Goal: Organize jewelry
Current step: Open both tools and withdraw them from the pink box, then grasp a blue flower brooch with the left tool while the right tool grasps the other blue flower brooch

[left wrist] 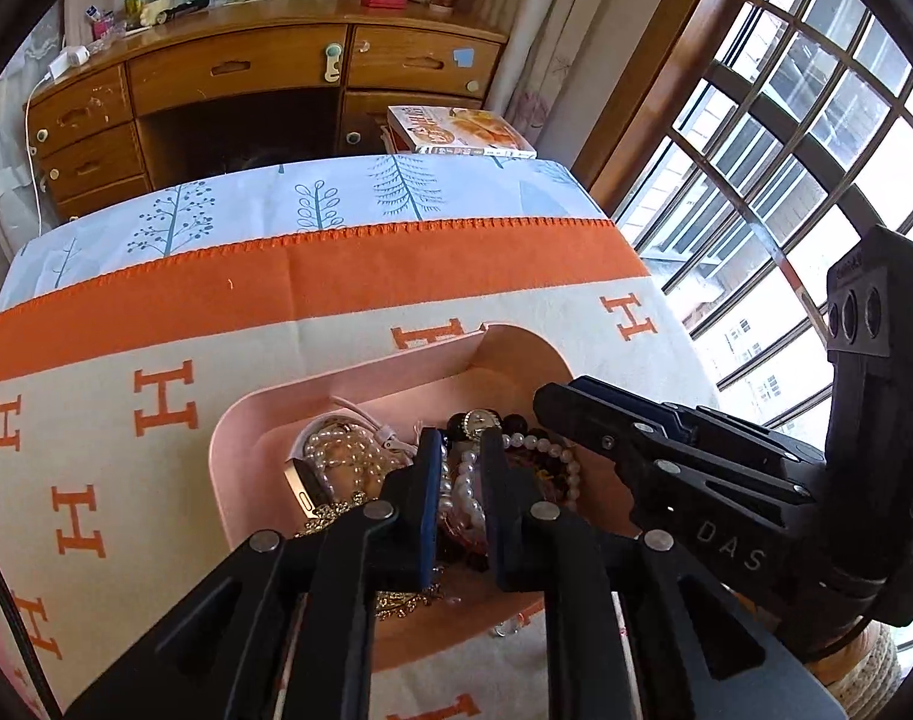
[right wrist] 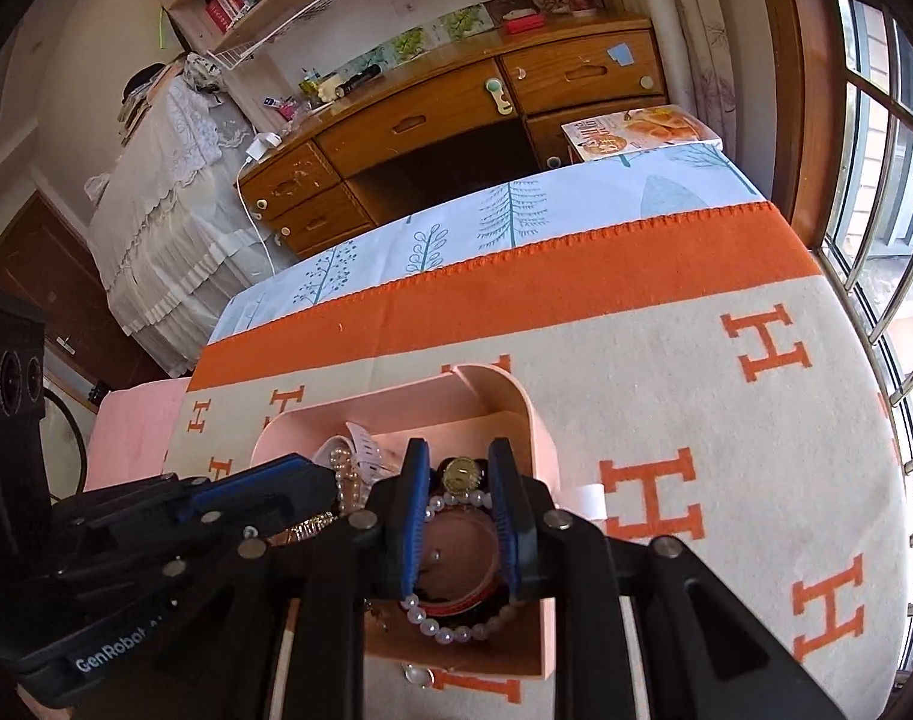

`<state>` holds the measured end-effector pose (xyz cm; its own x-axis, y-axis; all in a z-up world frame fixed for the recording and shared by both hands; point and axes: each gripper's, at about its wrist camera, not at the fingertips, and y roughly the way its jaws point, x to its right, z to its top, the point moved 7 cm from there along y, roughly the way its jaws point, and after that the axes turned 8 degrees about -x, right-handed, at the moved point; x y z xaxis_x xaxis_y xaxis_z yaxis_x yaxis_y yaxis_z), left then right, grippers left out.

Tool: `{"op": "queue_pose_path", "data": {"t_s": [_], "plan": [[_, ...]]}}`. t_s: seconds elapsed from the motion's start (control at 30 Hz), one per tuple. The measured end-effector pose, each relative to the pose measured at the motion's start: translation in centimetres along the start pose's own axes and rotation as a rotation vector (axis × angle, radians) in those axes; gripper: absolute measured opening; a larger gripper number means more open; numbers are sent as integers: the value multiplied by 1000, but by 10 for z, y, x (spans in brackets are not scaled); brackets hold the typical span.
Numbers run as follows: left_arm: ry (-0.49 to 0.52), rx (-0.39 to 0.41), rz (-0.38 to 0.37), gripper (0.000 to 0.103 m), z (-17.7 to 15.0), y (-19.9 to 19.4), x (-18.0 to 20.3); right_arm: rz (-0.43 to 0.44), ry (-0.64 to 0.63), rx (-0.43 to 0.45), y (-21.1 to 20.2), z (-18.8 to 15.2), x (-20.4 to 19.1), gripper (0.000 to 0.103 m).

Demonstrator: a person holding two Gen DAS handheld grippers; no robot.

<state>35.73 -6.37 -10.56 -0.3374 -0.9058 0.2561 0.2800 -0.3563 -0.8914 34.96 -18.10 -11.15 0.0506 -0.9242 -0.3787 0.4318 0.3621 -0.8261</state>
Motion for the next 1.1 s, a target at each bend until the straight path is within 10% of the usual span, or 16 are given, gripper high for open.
{"op": "queue_pose_path", "data": {"t_s": [0.2, 0.33, 0.77, 1.1], "plan": [[4, 22, 35, 23, -4, -5, 1, 3, -8, 28, -15, -9, 3, 23], [6, 82, 75, 66, -10, -27, 1, 4, -36, 43, -30, -21, -1, 23], [19, 189, 129, 68, -66, -79, 32, -23, -82, 107, -87, -74, -5, 22], [57, 123, 108, 70, -133, -49, 65, -48, -33, 124, -99, -129, 27, 22]]}}
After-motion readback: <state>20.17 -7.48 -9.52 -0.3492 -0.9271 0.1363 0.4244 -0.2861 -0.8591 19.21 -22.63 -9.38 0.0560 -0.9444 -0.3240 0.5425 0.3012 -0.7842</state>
